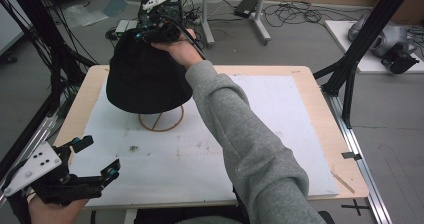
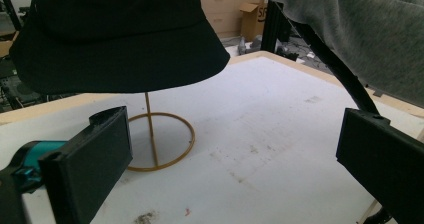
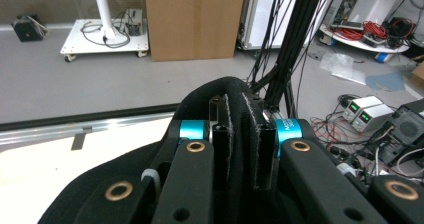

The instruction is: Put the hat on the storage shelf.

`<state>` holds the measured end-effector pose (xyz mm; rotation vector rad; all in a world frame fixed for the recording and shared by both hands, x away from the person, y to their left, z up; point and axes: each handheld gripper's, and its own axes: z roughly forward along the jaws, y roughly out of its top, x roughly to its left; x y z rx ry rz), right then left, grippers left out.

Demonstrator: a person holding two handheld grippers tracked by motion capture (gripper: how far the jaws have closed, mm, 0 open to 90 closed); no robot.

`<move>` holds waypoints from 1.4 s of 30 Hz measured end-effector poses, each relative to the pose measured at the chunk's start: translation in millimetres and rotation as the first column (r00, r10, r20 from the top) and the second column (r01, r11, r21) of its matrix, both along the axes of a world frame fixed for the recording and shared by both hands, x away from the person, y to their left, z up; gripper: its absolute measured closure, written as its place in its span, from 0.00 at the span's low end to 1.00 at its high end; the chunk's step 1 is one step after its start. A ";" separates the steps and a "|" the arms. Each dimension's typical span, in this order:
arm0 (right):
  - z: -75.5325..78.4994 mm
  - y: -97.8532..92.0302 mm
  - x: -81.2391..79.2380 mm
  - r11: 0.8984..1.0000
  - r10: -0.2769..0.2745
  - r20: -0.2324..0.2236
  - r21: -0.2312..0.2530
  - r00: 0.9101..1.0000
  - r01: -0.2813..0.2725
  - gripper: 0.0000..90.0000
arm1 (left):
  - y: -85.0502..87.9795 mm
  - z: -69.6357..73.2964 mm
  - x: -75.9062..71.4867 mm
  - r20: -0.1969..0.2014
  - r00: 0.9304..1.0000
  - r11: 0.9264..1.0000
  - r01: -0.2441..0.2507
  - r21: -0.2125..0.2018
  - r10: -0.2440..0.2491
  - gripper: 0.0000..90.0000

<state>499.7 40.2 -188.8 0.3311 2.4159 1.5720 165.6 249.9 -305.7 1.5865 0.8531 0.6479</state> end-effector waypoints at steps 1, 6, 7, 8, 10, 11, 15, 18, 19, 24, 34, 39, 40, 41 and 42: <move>0.3 -0.4 -0.2 1.000 -0.002 0.001 -0.001 1.000 0.002 0.93 | 0.4 0.0 0.0 -0.001 1.000 1.000 0.001 0.002 -0.001 0.02; 0.5 -1.0 -0.3 1.000 -0.012 0.000 0.002 1.000 0.012 0.91 | 1.2 0.3 -0.2 0.001 1.000 1.000 -0.003 -0.001 0.003 0.02; 0.4 -1.1 -0.4 1.000 -0.014 -0.002 0.003 1.000 0.014 0.91 | 1.5 0.5 -0.3 0.002 1.000 1.000 -0.004 0.002 0.004 0.02; 0.1 -1.2 -0.4 1.000 -0.013 0.000 0.004 1.000 0.013 0.91 | 1.7 0.6 -0.3 0.003 1.000 1.000 -0.003 0.002 0.003 0.02; 0.0 -1.8 -0.6 1.000 -0.020 -0.002 0.004 1.000 0.020 0.89 | 2.2 0.8 -0.3 0.002 1.000 1.000 -0.004 0.001 0.004 0.02; 0.0 -2.1 -0.6 1.000 -0.022 -0.005 0.006 1.000 0.022 0.86 | 2.6 0.9 -0.4 0.003 1.000 1.000 -0.004 0.001 0.004 0.02; 0.8 -4.0 0.6 0.999 -0.037 -0.027 0.026 0.999 0.038 0.69 | 3.0 0.9 -0.4 0.004 1.000 1.000 -0.006 -0.002 0.006 0.02; 0.7 -5.2 2.6 0.998 -0.038 -0.073 0.044 0.997 0.041 0.61 | 3.1 0.7 -0.6 0.004 1.000 1.000 -0.012 0.009 0.012 0.02; 0.4 -5.1 2.7 0.998 -0.039 -0.078 0.044 0.996 0.043 0.56 | 3.1 0.4 -0.2 0.002 1.000 1.000 -0.012 0.008 0.012 0.02; -0.5 -7.7 5.2 0.995 -0.057 -0.105 0.077 0.993 0.065 0.29 | 3.4 -1.2 1.3 -0.003 1.000 1.000 -0.013 0.007 0.013 0.02; 0.0 -20.9 4.6 0.988 -0.076 -0.121 0.124 0.990 0.091 0.12 | 0.4 -2.1 2.8 -0.002 1.000 1.000 -0.004 0.016 0.004 0.02; 1.0 -27.2 1.0 0.987 -0.082 -0.116 0.132 0.990 0.097 0.12 | 1.0 -2.4 3.3 -0.006 1.000 1.000 -0.007 0.016 0.007 0.02; 0.8 -28.4 0.0 0.987 -0.080 -0.117 0.129 0.990 0.095 0.12 | 1.1 -2.0 3.1 -0.007 1.000 1.000 -0.007 0.015 0.007 0.02; 0.8 -29.0 -0.7 0.987 -0.079 -0.116 0.130 0.990 0.094 0.12 | 0.9 -1.1 2.8 -0.003 1.000 1.000 -0.008 0.014 0.008 0.02; 0.6 -30.0 -2.5 0.987 -0.076 -0.111 0.133 0.991 0.090 0.12 | 0.7 -0.4 2.5 -0.002 1.000 1.000 -0.009 0.014 0.009 0.02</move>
